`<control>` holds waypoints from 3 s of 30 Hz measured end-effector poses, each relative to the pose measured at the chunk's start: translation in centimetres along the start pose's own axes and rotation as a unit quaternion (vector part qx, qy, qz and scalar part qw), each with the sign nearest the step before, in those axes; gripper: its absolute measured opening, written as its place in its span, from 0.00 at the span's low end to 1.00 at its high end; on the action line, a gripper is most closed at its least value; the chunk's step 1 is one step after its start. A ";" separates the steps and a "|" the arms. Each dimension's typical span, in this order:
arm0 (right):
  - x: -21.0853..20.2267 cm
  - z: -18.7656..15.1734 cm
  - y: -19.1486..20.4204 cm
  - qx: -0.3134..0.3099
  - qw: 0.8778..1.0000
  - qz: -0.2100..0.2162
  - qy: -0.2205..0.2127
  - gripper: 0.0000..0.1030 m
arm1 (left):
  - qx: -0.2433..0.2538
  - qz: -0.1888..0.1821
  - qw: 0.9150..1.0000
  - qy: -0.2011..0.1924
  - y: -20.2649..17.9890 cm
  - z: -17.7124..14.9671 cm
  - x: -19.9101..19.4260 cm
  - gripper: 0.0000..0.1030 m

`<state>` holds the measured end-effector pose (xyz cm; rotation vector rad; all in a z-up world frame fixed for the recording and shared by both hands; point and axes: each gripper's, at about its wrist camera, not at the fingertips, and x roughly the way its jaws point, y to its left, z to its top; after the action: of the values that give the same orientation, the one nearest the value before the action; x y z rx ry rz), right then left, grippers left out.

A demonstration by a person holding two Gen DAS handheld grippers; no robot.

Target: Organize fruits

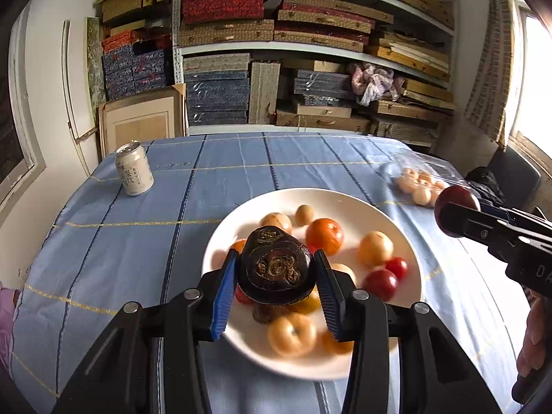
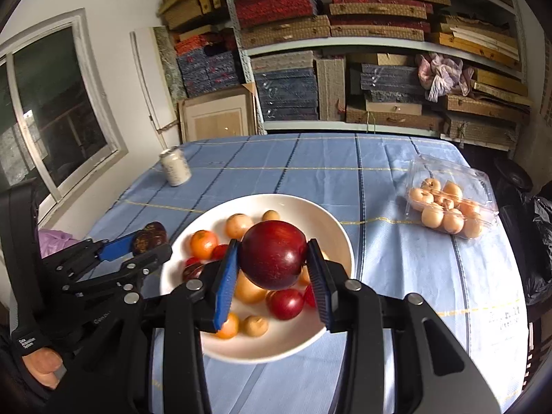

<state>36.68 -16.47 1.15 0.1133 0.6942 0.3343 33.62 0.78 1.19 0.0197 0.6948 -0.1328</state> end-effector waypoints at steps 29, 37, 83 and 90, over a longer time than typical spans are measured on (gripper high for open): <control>8.5 0.1 -2.0 0.005 0.999 -0.018 0.033 0.53 | -0.034 0.034 0.999 0.016 1.4 1.1 7.0 0.91; 6.0 -0.8 -2.3 0.014 0.999 -0.018 0.028 0.57 | -0.011 0.059 0.998 0.018 1.1 0.6 5.5 0.95; -33.8 -28.2 9.3 0.014 0.994 -0.045 -0.098 0.96 | -0.009 0.002 0.997 -0.076 -5.6 -22.8 -32.0 0.96; -33.6 -28.0 9.9 0.008 0.995 -0.041 -0.096 0.96 | -0.018 0.046 0.995 -0.083 -5.3 -22.6 -32.1 0.96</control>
<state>-8.09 -18.73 2.25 0.1305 0.5096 0.2355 -5.82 0.63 4.47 0.0059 0.5281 -0.0322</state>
